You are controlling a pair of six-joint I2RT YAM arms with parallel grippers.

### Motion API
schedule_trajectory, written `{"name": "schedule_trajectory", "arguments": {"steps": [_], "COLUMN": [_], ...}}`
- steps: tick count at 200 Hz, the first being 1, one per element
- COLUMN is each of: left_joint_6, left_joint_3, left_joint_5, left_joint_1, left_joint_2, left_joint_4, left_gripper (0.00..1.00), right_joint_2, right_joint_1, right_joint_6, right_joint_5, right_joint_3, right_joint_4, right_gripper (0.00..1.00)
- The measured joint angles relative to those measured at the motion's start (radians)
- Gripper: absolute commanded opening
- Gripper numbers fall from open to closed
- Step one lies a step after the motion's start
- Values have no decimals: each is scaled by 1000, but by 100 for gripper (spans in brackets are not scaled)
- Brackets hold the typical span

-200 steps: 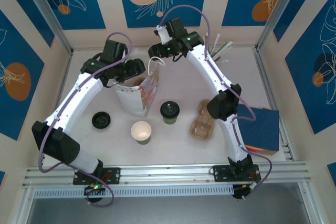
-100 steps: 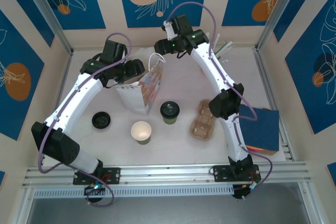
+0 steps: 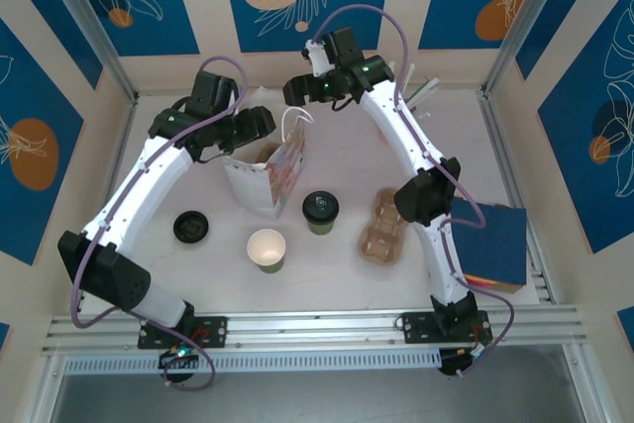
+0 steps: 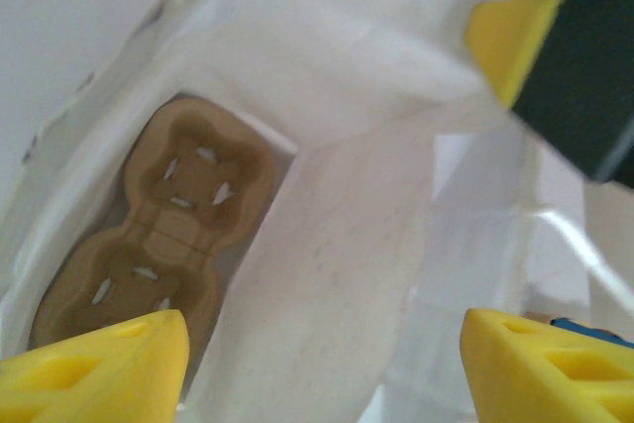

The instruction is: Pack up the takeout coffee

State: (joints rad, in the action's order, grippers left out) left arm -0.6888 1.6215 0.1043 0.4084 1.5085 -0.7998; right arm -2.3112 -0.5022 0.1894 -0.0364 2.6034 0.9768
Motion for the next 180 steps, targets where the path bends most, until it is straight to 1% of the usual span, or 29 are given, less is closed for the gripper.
{"name": "schedule_trajectory", "arguments": {"steps": [42, 82, 94, 109, 147, 159, 180], "left_joint_6": [37, 76, 90, 105, 147, 150, 148], "left_joint_3": [89, 121, 124, 130, 158, 158, 147], "left_joint_5": [8, 12, 8, -4, -73, -101, -143], "left_joint_1": [0, 5, 14, 34, 121, 151, 195], "left_joint_2": [0, 0, 0, 0, -8, -18, -45], "left_joint_4": [7, 6, 2, -10, -69, -92, -118], "left_gripper": [75, 79, 79, 80, 82, 85, 88], "right_joint_2": [68, 201, 252, 318, 501, 560, 660], "right_joint_1": [-5, 18, 32, 47, 85, 92, 97], "right_joint_6": [27, 84, 103, 124, 176, 188, 208], "right_joint_5": [-16, -6, 0, 7, 15, 23, 36], "right_joint_3": [-11, -112, -177, -274, -562, -646, -781], "right_joint_4": [0, -3, -11, -25, -84, -103, -134], "right_gripper": [95, 98, 100, 99, 99, 99, 99]}}
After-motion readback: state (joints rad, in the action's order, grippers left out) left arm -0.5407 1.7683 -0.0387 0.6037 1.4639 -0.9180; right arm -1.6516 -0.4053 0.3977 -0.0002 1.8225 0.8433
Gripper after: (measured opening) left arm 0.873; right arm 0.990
